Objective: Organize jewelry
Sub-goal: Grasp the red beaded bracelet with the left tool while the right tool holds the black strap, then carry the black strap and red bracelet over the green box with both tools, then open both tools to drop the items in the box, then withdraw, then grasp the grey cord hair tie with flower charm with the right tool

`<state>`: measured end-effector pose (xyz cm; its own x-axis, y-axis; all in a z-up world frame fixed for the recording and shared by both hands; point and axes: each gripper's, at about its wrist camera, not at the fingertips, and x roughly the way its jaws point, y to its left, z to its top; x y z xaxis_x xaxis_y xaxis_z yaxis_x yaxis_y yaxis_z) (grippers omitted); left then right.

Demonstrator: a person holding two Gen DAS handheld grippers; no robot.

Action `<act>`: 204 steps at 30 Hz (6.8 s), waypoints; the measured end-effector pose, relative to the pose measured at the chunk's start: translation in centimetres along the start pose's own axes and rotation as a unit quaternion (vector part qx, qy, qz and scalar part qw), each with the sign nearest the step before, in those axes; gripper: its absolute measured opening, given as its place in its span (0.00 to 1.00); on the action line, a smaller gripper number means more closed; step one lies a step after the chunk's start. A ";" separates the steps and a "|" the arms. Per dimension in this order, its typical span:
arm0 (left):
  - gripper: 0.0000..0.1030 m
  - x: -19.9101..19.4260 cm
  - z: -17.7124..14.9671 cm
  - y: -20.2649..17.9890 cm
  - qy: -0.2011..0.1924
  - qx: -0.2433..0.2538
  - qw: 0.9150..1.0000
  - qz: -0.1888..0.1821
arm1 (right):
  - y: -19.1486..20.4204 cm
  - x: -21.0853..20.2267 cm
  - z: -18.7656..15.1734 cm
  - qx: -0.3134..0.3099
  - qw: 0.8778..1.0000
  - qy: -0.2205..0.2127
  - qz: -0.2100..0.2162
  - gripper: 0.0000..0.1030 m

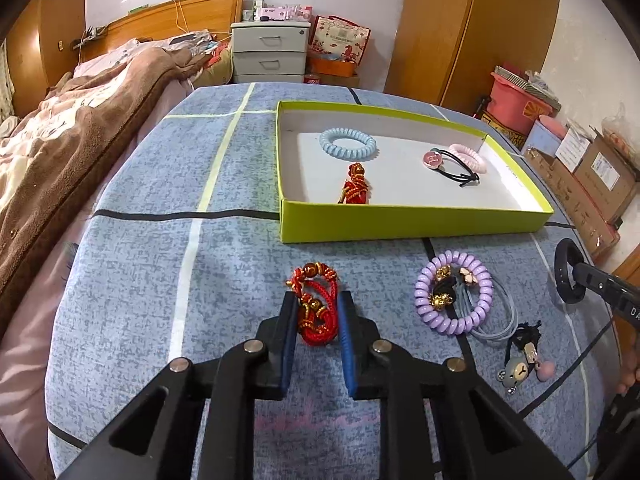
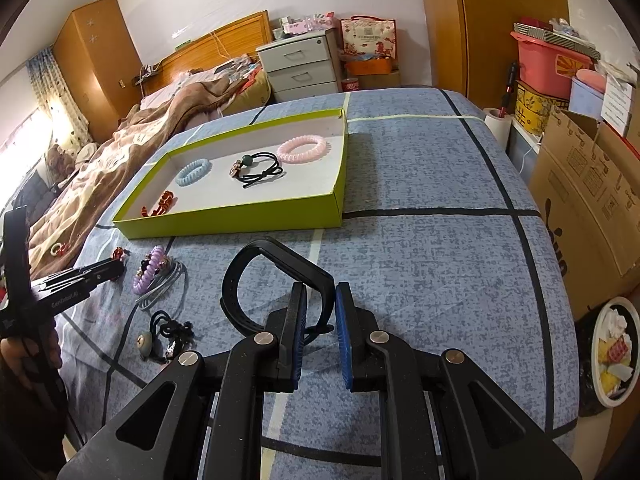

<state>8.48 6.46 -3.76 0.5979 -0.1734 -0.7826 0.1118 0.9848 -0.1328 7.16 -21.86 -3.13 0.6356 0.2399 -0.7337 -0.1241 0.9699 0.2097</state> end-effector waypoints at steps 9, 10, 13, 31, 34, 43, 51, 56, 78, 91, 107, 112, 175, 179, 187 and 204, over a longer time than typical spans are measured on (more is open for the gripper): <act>0.18 -1.6 0.0 -0.1 -0.017 -0.008 1.000 -0.020 | 0.3 -0.7 0.2 0.002 1.000 -0.009 0.006 0.15; 0.18 -1.9 0.0 -0.1 -0.020 -0.008 1.000 -0.021 | 0.4 -0.7 0.3 0.001 1.000 -0.010 0.008 0.15; 0.18 -2.6 0.3 -0.2 -0.031 -0.009 0.999 -0.027 | 0.7 -0.8 0.4 -0.001 1.000 -0.011 0.007 0.15; 0.19 -1.7 6.3 -1.7 -0.059 -0.004 0.996 -0.062 | 2.1 1.0 5.8 -0.005 1.000 -0.029 -0.002 0.15; 0.19 -0.9 7.1 -1.8 -0.053 -0.009 0.996 -0.075 | 2.1 1.9 6.8 -0.007 1.000 -0.025 -0.007 0.15; 0.19 1.5 8.8 -2.3 -0.037 0.008 0.998 -0.050 | 2.4 4.4 8.2 -0.019 1.000 -0.004 -0.016 0.15; 0.19 3.2 8.9 -1.6 -0.014 0.000 0.999 -0.049 | 2.5 6.3 8.4 -0.027 0.999 0.019 -0.023 0.15; 0.19 4.0 8.9 -1.1 -0.005 -0.008 0.999 -0.048 | 2.6 6.9 8.6 -0.032 0.999 0.027 -0.028 0.15; 0.21 5.5 8.8 -0.8 0.015 -0.012 0.999 -0.039 | 2.5 8.2 8.8 -0.041 0.997 0.041 -0.046 0.15; 0.32 5.6 8.9 -1.2 0.014 -0.005 0.999 -0.045 | 2.6 8.1 8.9 -0.041 0.997 0.039 -0.046 0.15; 0.46 3.8 8.3 -1.1 -0.004 -0.015 0.998 -0.057 | 3.2 6.7 8.5 -0.043 0.998 0.016 -0.034 0.30; 0.47 2.1 7.7 -1.1 -0.020 -0.010 0.999 -0.049 | 3.4 5.3 8.1 -0.037 0.999 0.001 -0.028 0.30; 0.48 -4.3 -2.4 1.6 -0.042 -0.022 0.998 -0.045 | 10.3 3.3 0.7 -0.088 0.994 0.013 0.067 0.53; 0.48 -4.1 -2.4 1.8 -0.041 -0.024 0.998 -0.040 | 10.8 3.8 0.2 -0.112 0.992 0.030 0.053 0.53; 0.48 -3.9 -2.4 1.3 -0.037 -0.025 0.998 -0.042 | 12.6 5.5 -0.8 -0.162 0.985 0.060 0.020 0.24; 0.48 -2.9 -1.8 -1.2 -0.025 -0.002 0.998 -0.063 | 7.1 3.7 -0.6 -0.148 0.985 0.044 -0.074 0.05</act>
<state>5.20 5.78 -2.37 0.6179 -0.2966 -0.7282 0.1858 0.9550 -0.2313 8.19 -14.04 -4.80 0.5961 0.0841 -0.7985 -0.2597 0.9612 -0.0926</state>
